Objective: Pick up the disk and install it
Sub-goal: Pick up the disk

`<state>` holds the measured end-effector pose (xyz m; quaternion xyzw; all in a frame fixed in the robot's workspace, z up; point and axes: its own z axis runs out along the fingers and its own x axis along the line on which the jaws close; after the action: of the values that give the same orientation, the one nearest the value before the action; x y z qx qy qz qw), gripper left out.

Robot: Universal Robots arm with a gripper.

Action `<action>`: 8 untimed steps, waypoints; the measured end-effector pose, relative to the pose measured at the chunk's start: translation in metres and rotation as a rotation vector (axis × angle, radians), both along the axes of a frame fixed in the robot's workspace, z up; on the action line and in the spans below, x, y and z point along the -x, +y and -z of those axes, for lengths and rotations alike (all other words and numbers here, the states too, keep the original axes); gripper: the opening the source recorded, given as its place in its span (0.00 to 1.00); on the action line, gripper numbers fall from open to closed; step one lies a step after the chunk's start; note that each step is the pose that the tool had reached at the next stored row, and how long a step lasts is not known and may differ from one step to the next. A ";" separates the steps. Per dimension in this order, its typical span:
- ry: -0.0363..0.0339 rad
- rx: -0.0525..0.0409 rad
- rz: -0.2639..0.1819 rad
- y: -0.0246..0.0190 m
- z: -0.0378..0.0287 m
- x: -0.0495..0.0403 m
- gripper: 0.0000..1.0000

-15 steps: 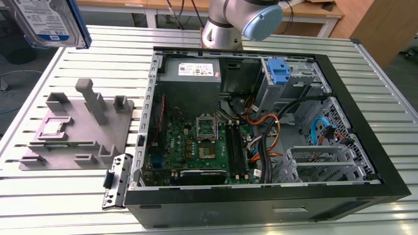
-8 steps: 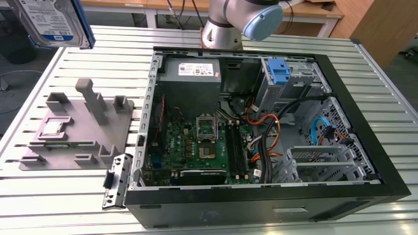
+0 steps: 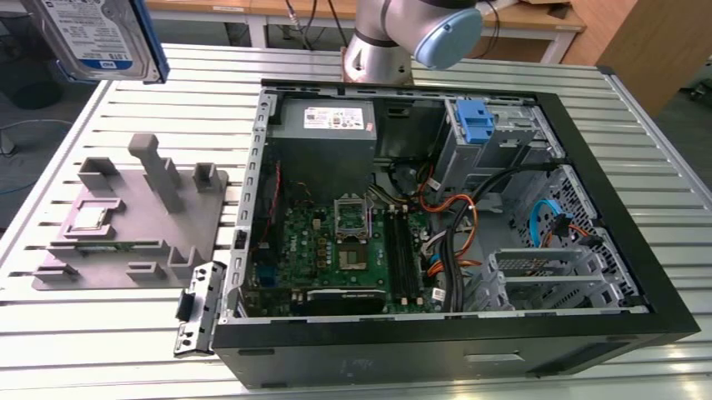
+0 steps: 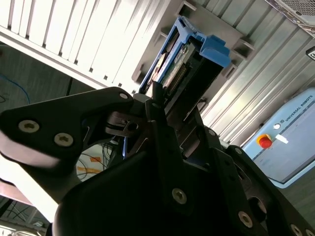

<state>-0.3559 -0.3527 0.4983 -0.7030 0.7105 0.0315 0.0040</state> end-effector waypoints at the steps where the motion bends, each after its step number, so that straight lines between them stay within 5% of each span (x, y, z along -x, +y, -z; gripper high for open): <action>1: 0.0000 0.0000 0.000 0.0000 0.0000 -0.0011 0.35; 8: 0.0000 -0.0002 0.000 0.0000 0.0000 -0.0090 0.35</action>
<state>-0.3469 -0.3527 0.4983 -0.7030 0.7105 0.0315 0.0040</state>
